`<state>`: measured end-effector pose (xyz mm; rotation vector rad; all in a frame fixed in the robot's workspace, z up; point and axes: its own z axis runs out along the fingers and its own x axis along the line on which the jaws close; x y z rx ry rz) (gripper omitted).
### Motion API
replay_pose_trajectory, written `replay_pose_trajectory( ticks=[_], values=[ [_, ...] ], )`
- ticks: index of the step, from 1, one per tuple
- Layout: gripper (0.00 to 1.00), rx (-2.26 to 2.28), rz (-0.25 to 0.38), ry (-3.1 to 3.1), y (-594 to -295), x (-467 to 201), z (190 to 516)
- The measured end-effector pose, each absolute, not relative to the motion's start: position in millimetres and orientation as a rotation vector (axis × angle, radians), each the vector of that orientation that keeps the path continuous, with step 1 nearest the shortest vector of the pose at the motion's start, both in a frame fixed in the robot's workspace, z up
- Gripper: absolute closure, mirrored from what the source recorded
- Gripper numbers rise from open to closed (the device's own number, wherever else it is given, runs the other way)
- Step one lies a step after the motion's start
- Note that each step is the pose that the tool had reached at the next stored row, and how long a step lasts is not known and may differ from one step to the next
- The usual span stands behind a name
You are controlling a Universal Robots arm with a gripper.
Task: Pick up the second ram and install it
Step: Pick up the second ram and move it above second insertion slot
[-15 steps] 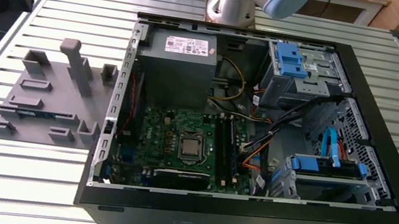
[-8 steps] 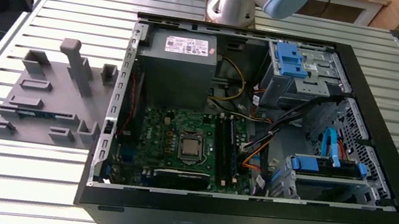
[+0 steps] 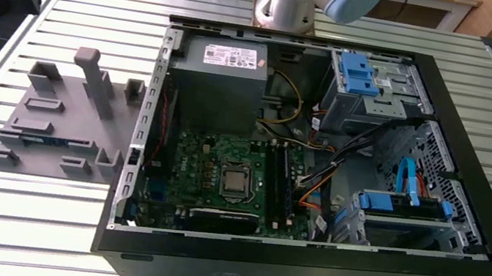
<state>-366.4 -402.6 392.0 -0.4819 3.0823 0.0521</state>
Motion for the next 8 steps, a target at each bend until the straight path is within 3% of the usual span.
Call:
replay_pose_trajectory(
  ticks=[8],
  values=[
    [0.89,-0.523,0.052,3.076,-402.6,-366.4,392.0]
  ],
)
